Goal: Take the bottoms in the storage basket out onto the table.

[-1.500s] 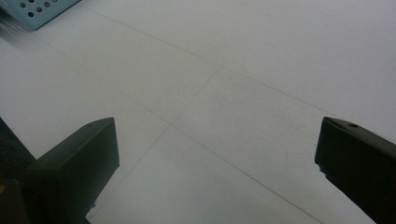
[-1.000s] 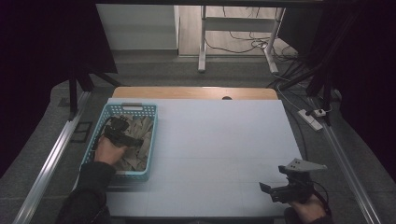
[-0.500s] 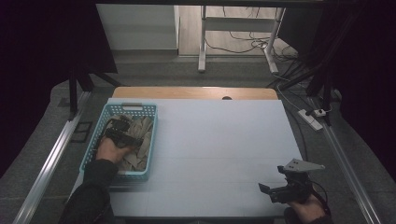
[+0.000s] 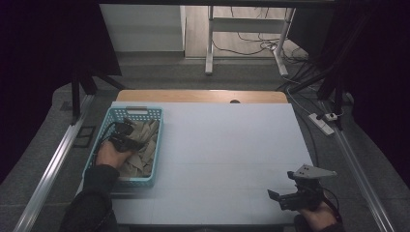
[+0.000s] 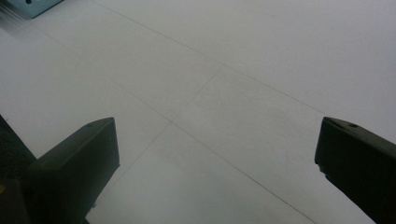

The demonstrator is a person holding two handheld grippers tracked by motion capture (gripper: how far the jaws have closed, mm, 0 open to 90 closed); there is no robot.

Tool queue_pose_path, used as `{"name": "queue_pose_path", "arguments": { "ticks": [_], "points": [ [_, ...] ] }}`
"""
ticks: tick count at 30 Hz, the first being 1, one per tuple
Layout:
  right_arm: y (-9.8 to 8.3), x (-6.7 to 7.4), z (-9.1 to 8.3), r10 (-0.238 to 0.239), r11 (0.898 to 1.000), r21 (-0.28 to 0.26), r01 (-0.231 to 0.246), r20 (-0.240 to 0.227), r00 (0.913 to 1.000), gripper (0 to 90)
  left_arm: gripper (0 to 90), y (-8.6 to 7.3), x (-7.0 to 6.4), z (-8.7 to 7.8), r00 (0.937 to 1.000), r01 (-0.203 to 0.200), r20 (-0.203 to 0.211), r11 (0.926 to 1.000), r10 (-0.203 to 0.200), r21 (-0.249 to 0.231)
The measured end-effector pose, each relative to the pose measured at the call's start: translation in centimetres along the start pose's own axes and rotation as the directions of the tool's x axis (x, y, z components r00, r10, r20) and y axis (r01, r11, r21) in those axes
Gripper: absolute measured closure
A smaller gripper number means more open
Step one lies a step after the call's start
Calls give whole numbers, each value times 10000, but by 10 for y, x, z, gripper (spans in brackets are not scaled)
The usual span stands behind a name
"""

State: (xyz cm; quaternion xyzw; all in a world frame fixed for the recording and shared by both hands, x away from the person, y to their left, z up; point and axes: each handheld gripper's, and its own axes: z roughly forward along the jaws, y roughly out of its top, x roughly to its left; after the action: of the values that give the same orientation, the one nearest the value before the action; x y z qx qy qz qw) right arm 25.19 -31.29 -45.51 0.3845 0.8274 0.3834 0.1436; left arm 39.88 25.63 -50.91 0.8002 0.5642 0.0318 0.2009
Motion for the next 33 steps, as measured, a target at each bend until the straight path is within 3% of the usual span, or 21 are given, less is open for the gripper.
{"name": "queue_pose_path", "arguments": {
  "ticks": [5, 10, 13, 20, 28, 33],
  "points": [
    [-1, 0, -1, 4, 10000, -86, -4, 28, 10000, 0, 668, 0, -1, -3, 9991, -421, -71, 9991, 421, -60],
    [-1, 0, -2, 36, 9999, -133, -36, 29, 10000, 0, 691, 1, -1, -11, 9993, -377, -81, 9991, 376, -195],
    [-1, 0, -2, 58, 9998, -179, -58, 7, 10000, 0, 696, 0, 0, -21, 9998, -78, -178, 9976, 66, -688],
    [-1, -1, -3, 63, 9996, -275, -62, 28, 10000, 0, 700, -3, 1, -49, 9996, 166, -175, 9818, -202, -1893],
    [-1, -1, -3, 66, 9995, -295, -64, 57, 10000, 0, 699, -4, -1, -67, 9996, 215, -101, 9668, -249, -2545],
    [-1, -1, -3, 74, 9995, -296, -72, 56, 10000, 0, 699, -3, -9, -77, 9972, -81, -731, 9586, -133, -2846]
  ]
}}
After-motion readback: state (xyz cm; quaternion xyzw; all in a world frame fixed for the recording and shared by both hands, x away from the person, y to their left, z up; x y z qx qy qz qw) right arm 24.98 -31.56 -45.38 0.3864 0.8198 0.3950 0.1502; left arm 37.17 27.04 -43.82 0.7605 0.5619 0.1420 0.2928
